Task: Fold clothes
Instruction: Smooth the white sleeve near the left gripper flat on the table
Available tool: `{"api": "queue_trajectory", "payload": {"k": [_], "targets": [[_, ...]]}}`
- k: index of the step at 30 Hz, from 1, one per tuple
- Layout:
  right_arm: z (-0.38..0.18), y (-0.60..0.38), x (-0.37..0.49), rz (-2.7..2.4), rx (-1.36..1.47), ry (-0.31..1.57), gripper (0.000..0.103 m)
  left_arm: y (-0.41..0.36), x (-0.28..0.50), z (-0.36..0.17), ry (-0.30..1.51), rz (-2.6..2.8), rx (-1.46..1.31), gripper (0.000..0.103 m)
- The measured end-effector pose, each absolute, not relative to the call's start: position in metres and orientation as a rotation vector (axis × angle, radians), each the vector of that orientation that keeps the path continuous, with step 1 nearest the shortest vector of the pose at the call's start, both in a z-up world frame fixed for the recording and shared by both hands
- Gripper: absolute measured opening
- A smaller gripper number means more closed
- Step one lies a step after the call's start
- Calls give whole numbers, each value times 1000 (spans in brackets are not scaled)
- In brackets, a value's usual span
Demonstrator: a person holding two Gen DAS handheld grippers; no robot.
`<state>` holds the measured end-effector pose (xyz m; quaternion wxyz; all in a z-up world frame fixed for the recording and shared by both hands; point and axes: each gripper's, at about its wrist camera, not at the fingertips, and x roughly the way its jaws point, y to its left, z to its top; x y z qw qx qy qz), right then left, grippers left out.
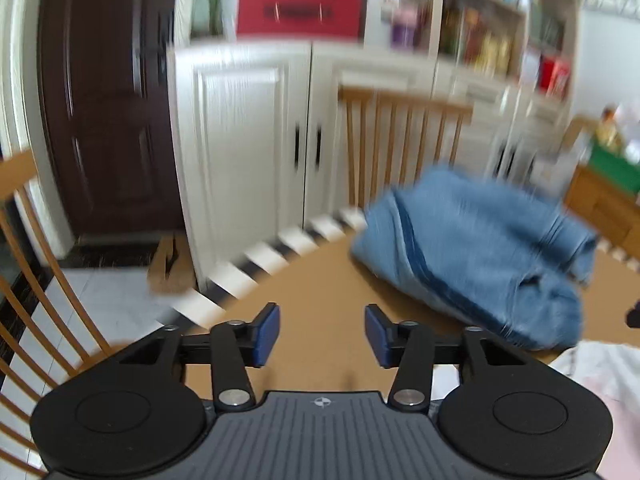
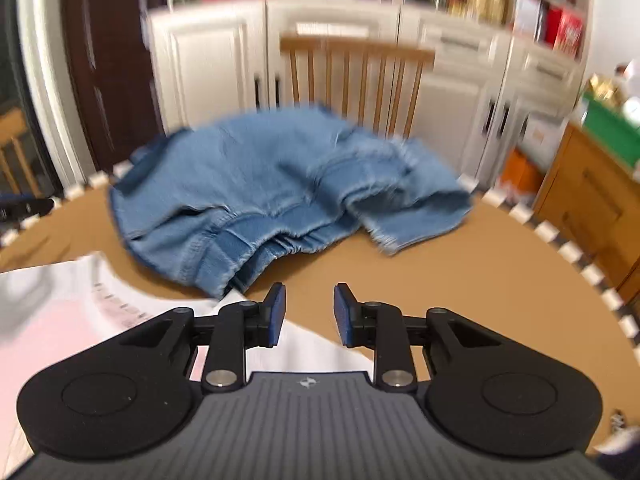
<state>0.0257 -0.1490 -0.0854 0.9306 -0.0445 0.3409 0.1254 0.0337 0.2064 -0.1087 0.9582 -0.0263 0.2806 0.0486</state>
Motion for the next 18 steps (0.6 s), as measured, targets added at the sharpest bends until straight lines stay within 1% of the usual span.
{"api": "queue_trajectory", "payload": {"k": [2, 4, 6, 9, 11, 12, 13, 16, 18], "targets": [[-81, -162, -10, 258, -62, 701, 31, 231, 4, -97, 564, 144, -45, 58], [-82, -170, -44, 259, -23, 730, 32, 251, -20, -96, 620, 212, -54, 58], [-88, -171, -73, 261, 8, 766, 32, 266, -40, -103, 711, 260, -81, 55], [-94, -167, -106, 279, 27, 800, 33, 271, -67, -115, 793, 314, -104, 52], [-96, -162, -121, 292, 31, 821, 34, 268, -81, -121, 826, 328, -129, 43], [-97, -160, -126, 297, 24, 827, 36, 267, -88, -123, 839, 338, -133, 40], [-97, -158, -130, 301, 12, 830, 38, 266, -95, -126, 850, 350, -136, 37], [-100, -156, -132, 288, 1, 843, 40, 261, -110, -135, 893, 361, -122, 36], [-104, -156, -131, 273, 7, 857, 42, 256, -114, -142, 875, 349, -101, 28]]}}
